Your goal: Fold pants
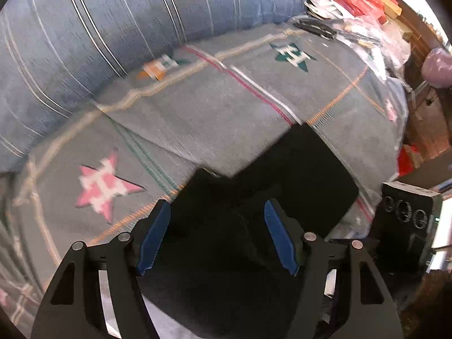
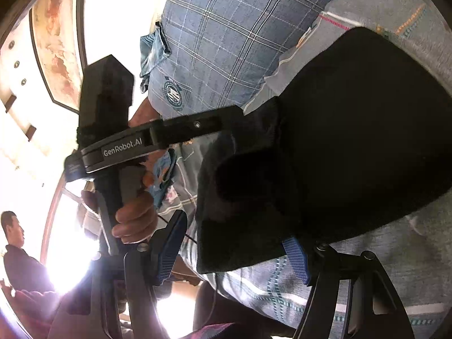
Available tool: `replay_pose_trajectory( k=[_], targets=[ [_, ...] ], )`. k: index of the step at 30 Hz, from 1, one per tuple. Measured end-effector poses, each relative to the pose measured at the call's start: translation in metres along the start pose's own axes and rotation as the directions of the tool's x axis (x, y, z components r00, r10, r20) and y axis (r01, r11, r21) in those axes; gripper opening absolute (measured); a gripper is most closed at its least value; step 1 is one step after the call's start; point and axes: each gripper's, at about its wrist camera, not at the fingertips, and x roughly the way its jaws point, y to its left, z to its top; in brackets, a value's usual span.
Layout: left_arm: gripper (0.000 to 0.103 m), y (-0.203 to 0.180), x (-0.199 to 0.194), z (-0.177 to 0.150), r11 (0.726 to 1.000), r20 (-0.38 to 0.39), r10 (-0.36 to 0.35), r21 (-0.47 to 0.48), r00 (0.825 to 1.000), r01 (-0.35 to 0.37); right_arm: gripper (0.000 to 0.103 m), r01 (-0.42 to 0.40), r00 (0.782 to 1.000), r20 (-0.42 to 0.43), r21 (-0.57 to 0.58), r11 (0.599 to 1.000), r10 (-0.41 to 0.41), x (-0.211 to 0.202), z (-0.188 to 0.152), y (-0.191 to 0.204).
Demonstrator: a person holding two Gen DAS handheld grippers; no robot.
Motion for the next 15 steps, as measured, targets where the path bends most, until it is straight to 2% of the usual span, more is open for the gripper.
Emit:
replay_pose_trajectory(
  k=[3, 4, 6, 8, 9, 10, 11, 12, 14, 15],
  targets=[
    [0.069, 0.015, 0.022, -0.006, 0.986, -0.088, -0.146, -0.098, 0.985, 0.137, 0.066, -0.021, 1.000, 0.000, 0.015, 1.000, 0.021, 0.005, -0.002, -0.002],
    [0.069, 0.019, 0.025, -0.009, 0.981, -0.089, -0.162, -0.125, 0.983, 0.150, 0.063, -0.015, 1.000, -0.003, 0.011, 1.000, 0.015, 0.007, -0.004, -0.001],
    [0.068, 0.025, 0.025, -0.013, 0.970, -0.061, -0.188, -0.169, 0.980, 0.175, 0.048, -0.004, 1.000, -0.009, 0.003, 1.000, 0.004, 0.009, -0.005, 0.000],
    [0.066, 0.032, 0.019, -0.018, 0.949, -0.016, -0.230, -0.227, 0.973, 0.220, 0.042, 0.006, 1.000, -0.017, -0.012, 1.000, -0.007, 0.010, -0.007, 0.003],
    [0.062, 0.035, 0.015, -0.019, 0.939, 0.006, -0.245, -0.247, 0.970, 0.239, 0.040, 0.008, 1.000, -0.009, -0.020, 1.000, -0.008, 0.009, -0.008, 0.006],
    [0.052, 0.038, 0.012, -0.021, 0.929, 0.024, -0.259, -0.266, 0.966, 0.256, 0.034, 0.001, 1.000, 0.000, -0.029, 1.000, -0.001, 0.007, -0.008, 0.008],
    [0.047, 0.042, 0.009, -0.023, 0.917, 0.042, -0.277, -0.287, 0.960, 0.277, 0.030, -0.005, 1.000, 0.005, -0.032, 0.999, 0.005, 0.005, -0.008, 0.010],
    [0.044, 0.044, 0.006, -0.025, 0.910, 0.055, -0.284, -0.300, 0.957, 0.287, 0.030, -0.006, 1.000, 0.012, -0.036, 0.999, 0.007, 0.003, -0.007, 0.012],
    [0.032, 0.047, 0.002, -0.029, 0.894, 0.082, -0.299, -0.325, 0.951, 0.309, 0.027, -0.012, 1.000, 0.016, -0.039, 0.999, 0.013, 0.000, -0.006, 0.013],
    [0.031, 0.047, 0.000, -0.031, 0.886, 0.090, -0.308, -0.334, 0.947, 0.320, 0.027, -0.020, 1.000, 0.019, -0.042, 0.999, 0.021, -0.002, -0.005, 0.014]
  ],
)
